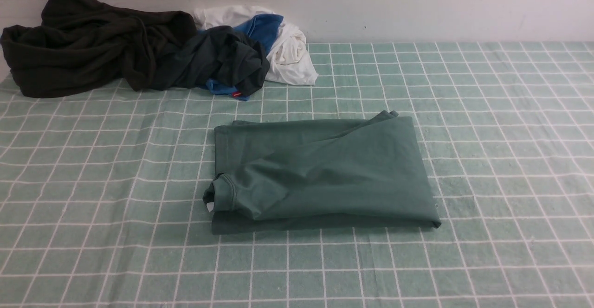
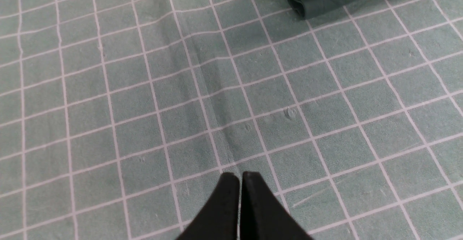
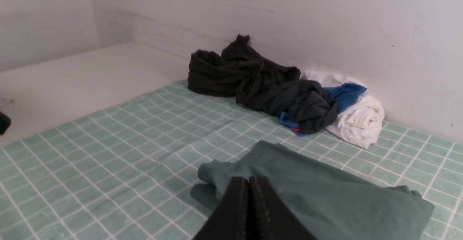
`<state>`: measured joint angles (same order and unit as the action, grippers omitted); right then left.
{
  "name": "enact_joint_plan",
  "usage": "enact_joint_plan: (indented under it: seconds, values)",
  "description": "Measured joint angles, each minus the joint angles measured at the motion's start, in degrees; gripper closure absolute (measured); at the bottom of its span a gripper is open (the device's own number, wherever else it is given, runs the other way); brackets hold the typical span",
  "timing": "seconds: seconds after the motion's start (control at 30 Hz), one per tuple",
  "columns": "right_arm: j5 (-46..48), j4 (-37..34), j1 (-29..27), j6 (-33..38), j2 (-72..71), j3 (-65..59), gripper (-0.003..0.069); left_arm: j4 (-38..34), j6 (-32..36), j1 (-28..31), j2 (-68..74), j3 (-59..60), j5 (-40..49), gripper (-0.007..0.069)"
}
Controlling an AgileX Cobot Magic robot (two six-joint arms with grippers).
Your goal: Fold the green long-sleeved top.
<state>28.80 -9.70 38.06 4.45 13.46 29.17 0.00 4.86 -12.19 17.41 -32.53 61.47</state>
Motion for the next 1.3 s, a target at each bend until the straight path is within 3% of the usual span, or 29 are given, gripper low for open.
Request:
enact_joint_plan:
  seconds: [0.37, 0.43, 0.53, 0.73, 0.9, 1.07, 1.2, 1.3]
  values:
    - [-29.41, -5.67, -0.31, 0.43, 0.27, -19.98, 0.0673, 0.00, 0.00, 0.00, 0.00, 0.00, 0.00, 0.0628]
    - [-39.90, -8.70, -2.45, 0.91, 0.27, -26.72, 0.0673, 0.00, 0.00, 0.00, 0.00, 0.00, 0.00, 0.0628]
    - [-45.62, -11.18, -6.98, 0.95, -0.12, -30.56, 0.0673, 0.00, 0.00, 0.00, 0.00, 0.00, 0.00, 0.0628]
    - [-42.32, -11.26, -17.67, 1.26, -4.55, -30.61, 0.0673, 0.00, 0.00, 0.00, 0.00, 0.00, 0.00, 0.0628]
    - [-34.42, -5.53, -28.45, 0.56, -9.63, -30.61, 0.0673, 0.00, 0.00, 0.00, 0.00, 0.00, 0.00, 0.0628]
    - [-23.01, 1.68, -38.13, -5.63, -12.54, -30.61, 0.0673, 0.00, 0.00, 0.00, 0.00, 0.00, 0.00, 0.0628]
    - [-11.28, 10.29, -39.77, -11.64, -13.99, -30.61, 0.0673, 0.00, 0.00, 0.00, 0.00, 0.00, 0.00, 0.0628]
    - [-8.78, 12.39, -39.82, -14.93, -14.06, -30.60, 0.0673, 0.00, 0.00, 0.00, 0.00, 0.00, 0.00, 0.0628]
